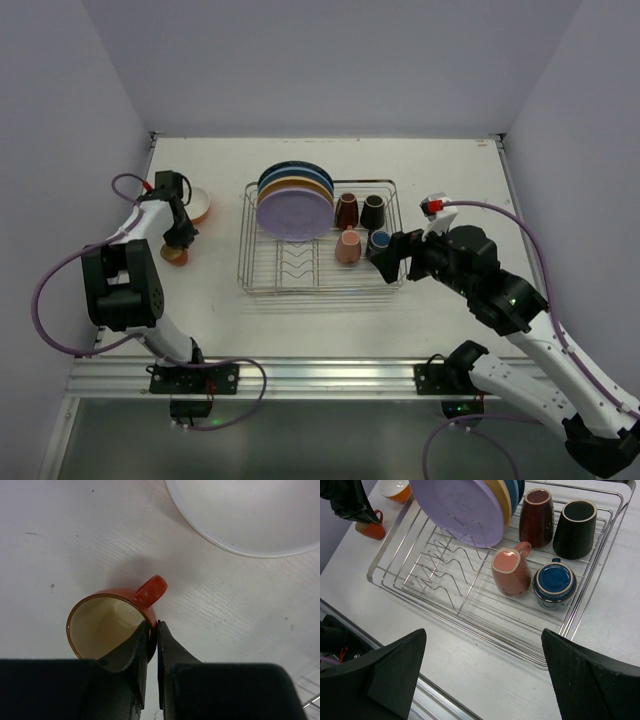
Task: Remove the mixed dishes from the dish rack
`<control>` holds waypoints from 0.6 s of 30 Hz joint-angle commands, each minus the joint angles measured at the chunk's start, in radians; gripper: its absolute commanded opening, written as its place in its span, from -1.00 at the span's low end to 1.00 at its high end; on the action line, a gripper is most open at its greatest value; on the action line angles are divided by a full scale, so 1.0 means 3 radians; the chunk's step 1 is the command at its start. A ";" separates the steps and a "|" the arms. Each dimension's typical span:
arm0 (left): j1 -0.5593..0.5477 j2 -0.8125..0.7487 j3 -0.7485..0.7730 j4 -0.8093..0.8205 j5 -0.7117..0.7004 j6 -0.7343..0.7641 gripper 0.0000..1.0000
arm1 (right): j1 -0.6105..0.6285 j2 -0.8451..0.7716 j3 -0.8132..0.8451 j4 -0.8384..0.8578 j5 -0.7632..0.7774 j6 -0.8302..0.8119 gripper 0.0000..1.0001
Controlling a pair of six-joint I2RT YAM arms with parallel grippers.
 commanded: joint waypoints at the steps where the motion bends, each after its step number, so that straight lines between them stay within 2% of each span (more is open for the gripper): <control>1: 0.0029 0.0009 0.0002 0.0108 0.0045 0.0079 -0.73 | 0.0002 -0.0008 -0.0010 0.0043 -0.0036 -0.0050 0.98; 2: 0.0029 0.0009 0.0007 0.0098 0.0045 0.0079 -0.64 | -0.0003 -0.0008 -0.0010 0.0043 -0.0026 -0.0056 0.98; 7: 0.0029 0.0009 0.0022 0.0057 0.0076 0.0094 -0.49 | -0.0003 0.0022 -0.0010 0.0043 0.0000 -0.0056 0.98; 10: 0.0024 -0.0128 0.0028 0.0027 0.0076 0.0084 -0.30 | -0.0003 0.0079 -0.0005 0.0038 0.0041 -0.0045 0.98; 16: 0.0003 -0.0654 0.0069 -0.0045 0.0122 0.0074 0.39 | -0.0003 0.0298 0.0051 0.0007 0.0128 -0.0035 0.98; 17: -0.0017 -0.0721 0.0084 -0.0070 0.0107 0.0059 0.59 | -0.0008 0.0334 0.0066 -0.0003 0.0148 -0.0030 0.98; 18: -0.0038 -0.0778 0.0099 -0.0086 0.0091 0.0053 0.66 | -0.0003 0.0420 0.0077 -0.0013 0.0184 -0.0025 0.98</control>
